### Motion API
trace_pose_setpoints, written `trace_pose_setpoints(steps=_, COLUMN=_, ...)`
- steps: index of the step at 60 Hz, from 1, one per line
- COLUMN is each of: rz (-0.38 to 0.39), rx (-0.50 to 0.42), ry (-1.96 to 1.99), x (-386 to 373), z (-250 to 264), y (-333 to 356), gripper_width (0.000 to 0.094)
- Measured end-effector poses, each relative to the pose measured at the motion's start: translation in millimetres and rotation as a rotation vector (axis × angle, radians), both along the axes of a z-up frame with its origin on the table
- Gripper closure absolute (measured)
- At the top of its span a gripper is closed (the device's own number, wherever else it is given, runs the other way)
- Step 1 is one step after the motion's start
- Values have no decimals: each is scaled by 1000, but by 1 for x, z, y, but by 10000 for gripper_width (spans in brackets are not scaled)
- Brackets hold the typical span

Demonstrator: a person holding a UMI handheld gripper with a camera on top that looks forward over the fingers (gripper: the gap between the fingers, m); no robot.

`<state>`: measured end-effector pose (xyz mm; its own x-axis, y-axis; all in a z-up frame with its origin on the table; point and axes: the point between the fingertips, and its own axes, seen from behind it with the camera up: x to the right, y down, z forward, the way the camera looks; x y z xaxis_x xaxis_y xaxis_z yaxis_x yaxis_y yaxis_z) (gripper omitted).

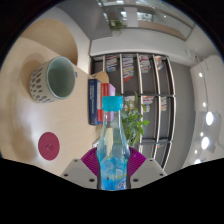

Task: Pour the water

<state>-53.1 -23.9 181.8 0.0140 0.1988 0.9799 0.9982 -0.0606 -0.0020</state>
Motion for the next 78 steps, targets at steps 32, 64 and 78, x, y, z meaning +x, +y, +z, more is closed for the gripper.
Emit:
trace_pose_setpoints(steps=32, rz=199, rx=3, ry=-720, x=-84, z=-16, y=19, gripper_width=608)
trace_pose_setpoints(steps=64, rz=7, rx=0, ry=427, x=-101, z=45, y=-10, gripper_width=584)
trace_pose_setpoints(steps=78, rz=-11, rx=85, ry=1195, x=-106, z=81, y=-27, gripper_width=584)
